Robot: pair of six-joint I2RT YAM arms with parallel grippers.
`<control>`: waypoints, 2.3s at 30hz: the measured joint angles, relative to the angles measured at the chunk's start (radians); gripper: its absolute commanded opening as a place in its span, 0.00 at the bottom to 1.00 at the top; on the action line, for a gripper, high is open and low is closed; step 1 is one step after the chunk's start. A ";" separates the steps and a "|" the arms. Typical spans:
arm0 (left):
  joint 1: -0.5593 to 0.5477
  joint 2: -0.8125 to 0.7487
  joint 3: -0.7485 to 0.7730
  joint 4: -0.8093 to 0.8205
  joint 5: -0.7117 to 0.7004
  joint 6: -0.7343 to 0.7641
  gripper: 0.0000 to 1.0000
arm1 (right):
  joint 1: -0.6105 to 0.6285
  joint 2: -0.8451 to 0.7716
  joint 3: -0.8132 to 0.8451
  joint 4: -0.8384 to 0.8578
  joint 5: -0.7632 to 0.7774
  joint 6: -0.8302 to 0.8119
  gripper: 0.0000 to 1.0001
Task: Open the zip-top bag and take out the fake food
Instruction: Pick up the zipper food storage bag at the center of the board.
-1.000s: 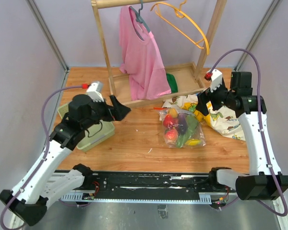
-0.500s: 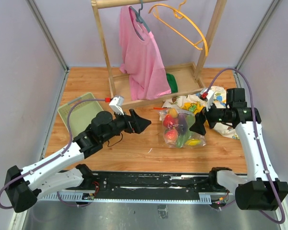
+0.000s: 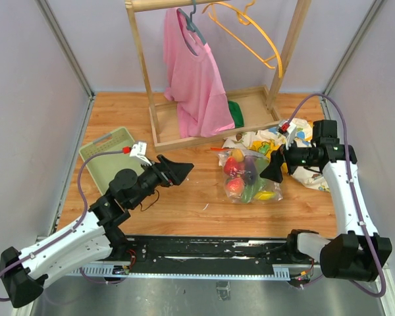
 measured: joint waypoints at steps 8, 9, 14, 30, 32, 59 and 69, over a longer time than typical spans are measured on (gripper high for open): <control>0.000 -0.018 -0.016 0.008 -0.047 -0.016 0.98 | -0.051 0.005 -0.023 0.046 0.002 0.047 0.98; 0.000 -0.018 -0.019 0.010 -0.048 -0.018 0.98 | -0.053 0.005 -0.027 0.051 0.002 0.050 0.98; 0.000 -0.029 -0.065 0.025 -0.056 -0.035 0.98 | -0.053 0.012 -0.033 0.060 0.003 0.055 0.98; 0.000 -0.153 -0.163 0.108 -0.105 -0.010 0.97 | -0.053 0.055 -0.036 0.100 0.048 0.071 0.99; 0.000 -0.153 -0.164 0.113 -0.113 -0.010 0.96 | -0.045 0.055 -0.047 0.101 0.039 0.054 0.99; -0.004 0.529 -0.049 0.391 0.022 -0.340 0.98 | 0.098 0.089 -0.200 0.233 0.006 0.040 0.99; -0.004 0.784 0.080 0.462 0.063 -0.415 0.99 | 0.230 0.088 -0.214 0.243 0.080 -0.008 0.99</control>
